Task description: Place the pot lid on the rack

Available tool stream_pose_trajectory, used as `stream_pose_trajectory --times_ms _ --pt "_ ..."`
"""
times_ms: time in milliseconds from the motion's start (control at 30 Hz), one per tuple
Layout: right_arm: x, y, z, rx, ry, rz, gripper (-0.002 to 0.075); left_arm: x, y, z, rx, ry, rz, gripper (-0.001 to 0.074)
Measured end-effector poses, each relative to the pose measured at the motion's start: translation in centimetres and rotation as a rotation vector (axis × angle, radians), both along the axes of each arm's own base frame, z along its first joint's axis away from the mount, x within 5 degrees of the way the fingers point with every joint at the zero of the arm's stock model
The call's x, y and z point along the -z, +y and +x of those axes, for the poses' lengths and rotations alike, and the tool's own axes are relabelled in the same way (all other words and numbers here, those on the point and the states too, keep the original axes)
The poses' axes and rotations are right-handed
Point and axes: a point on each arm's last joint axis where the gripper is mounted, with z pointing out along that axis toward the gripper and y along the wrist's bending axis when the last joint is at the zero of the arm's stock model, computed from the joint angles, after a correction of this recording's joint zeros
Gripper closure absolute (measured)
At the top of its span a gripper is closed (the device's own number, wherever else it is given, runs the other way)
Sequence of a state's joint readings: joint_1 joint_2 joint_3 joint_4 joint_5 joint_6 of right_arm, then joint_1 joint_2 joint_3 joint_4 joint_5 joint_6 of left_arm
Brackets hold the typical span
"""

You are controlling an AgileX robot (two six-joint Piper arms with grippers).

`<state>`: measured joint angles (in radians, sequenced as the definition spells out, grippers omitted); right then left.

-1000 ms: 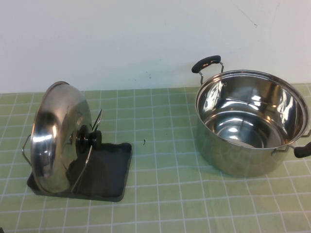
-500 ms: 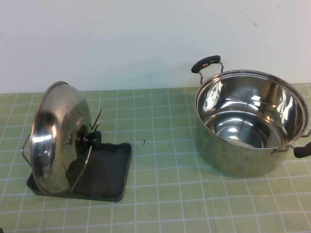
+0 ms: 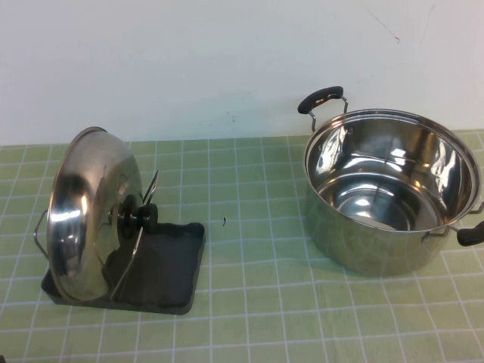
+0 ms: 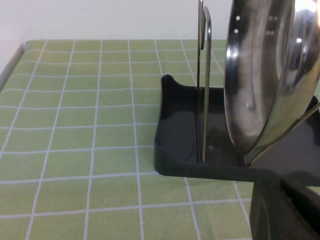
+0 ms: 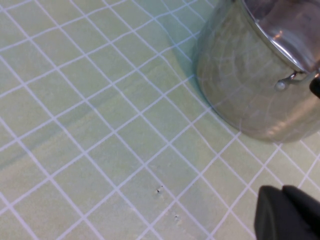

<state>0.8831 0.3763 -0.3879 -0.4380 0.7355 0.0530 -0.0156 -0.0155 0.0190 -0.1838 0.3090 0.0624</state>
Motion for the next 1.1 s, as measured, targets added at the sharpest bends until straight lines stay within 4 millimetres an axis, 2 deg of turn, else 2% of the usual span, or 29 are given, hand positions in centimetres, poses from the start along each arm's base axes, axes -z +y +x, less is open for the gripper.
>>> stream_pose_trajectory --times_ms 267,367,467,733,833,933,1100 --pt "-0.3 -0.1 0.2 0.011 -0.047 0.005 0.0727 0.0 0.0 0.0 0.0 0.0 0.001 0.0737" --pt "-0.7 -0.2 0.6 0.06 -0.122 0.076 0.0727 0.0 0.0 0.0 0.0 0.001 0.001 0.0736" --pt "-0.3 -0.6 0.7 0.127 -0.215 0.169 0.0727 0.0 0.0 0.0 -0.001 0.001 -0.001 0.0737" --pt "4.4 -2.2 0.0 0.364 -0.384 0.366 0.0727 0.0 0.0 0.0 -0.001 0.003 -0.002 0.0738" --pt "6.2 -2.8 -0.2 0.44 -0.398 0.326 0.0727 0.0 0.0 0.0 -0.001 0.003 -0.002 0.0738" --pt "7.1 -3.2 -0.5 0.486 -0.415 0.248 0.0727 0.0 0.0 0.0 -0.001 0.003 -0.002 0.0738" --pt "8.5 -3.8 -1.1 0.574 -0.296 0.178 0.0727 0.0 0.0 0.0 0.0 0.003 -0.001 0.0738"
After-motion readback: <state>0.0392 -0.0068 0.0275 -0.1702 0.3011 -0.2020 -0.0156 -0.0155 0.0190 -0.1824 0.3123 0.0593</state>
